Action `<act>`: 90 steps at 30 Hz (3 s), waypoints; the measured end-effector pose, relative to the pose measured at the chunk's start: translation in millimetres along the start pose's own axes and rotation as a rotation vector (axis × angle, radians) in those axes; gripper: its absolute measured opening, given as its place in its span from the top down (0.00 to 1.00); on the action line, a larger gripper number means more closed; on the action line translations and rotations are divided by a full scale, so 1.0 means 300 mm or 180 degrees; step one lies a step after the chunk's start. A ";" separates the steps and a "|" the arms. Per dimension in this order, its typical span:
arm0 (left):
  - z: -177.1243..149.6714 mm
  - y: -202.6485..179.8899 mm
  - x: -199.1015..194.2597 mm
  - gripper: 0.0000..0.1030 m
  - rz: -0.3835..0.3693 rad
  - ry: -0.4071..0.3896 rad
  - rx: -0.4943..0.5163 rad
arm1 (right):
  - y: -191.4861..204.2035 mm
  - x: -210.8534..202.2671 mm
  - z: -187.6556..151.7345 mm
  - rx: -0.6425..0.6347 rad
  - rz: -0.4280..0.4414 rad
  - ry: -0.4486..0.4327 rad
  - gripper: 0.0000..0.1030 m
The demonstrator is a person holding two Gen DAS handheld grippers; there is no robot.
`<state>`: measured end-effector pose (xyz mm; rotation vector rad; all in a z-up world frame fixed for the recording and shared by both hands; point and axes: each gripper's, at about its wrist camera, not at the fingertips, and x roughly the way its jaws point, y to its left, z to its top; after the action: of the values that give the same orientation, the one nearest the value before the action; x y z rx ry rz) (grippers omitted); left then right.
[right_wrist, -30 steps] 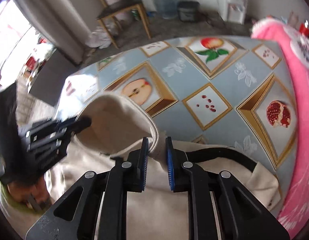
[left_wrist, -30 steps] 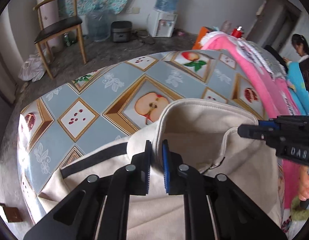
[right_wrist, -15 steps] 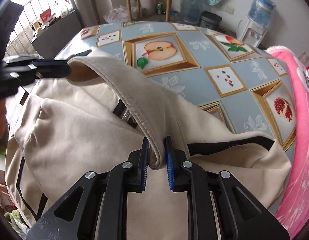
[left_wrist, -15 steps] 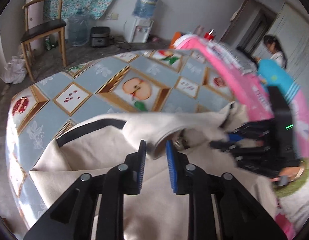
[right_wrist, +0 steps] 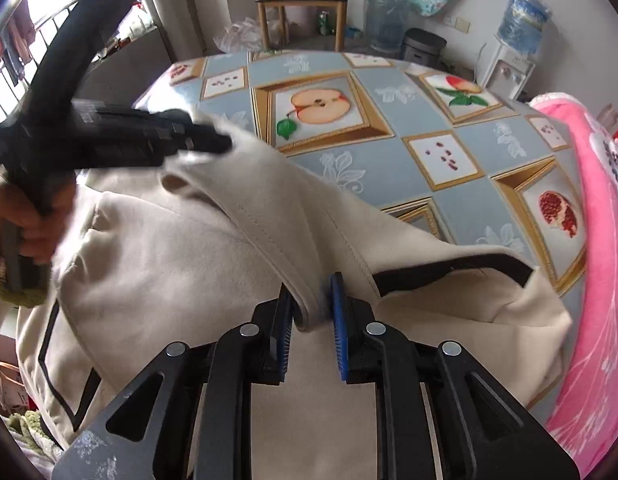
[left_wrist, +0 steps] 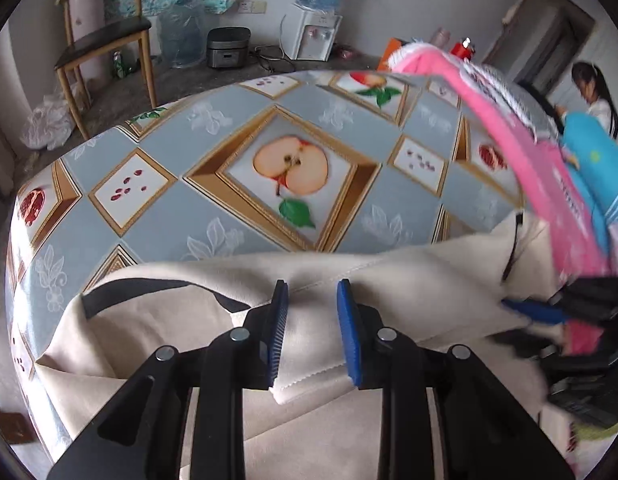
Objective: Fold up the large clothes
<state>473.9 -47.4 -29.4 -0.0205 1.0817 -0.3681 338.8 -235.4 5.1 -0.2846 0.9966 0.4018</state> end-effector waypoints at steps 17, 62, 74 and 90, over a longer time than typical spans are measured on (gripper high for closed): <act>-0.072 0.009 -0.011 0.76 0.0019 -0.0018 0.0405 | -0.006 0.097 0.232 0.0639 0.0919 -0.0147 0.91; -0.037 0.014 0.058 0.71 0.0352 0.0147 0.0443 | -0.154 0.184 0.069 0.1038 0.0403 0.0399 0.87; -0.053 -0.001 0.054 0.71 0.0437 0.0077 0.0632 | -0.117 -0.060 0.036 0.0937 -0.0190 -0.0291 0.58; -0.058 0.072 -0.070 0.71 0.0181 -0.0479 0.0354 | 0.042 0.212 0.178 0.0633 0.0429 0.0072 0.90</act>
<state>456.2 -18.0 -23.8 0.0804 0.9102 -0.3691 403.7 -189.9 -22.4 -0.0427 1.0728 0.4188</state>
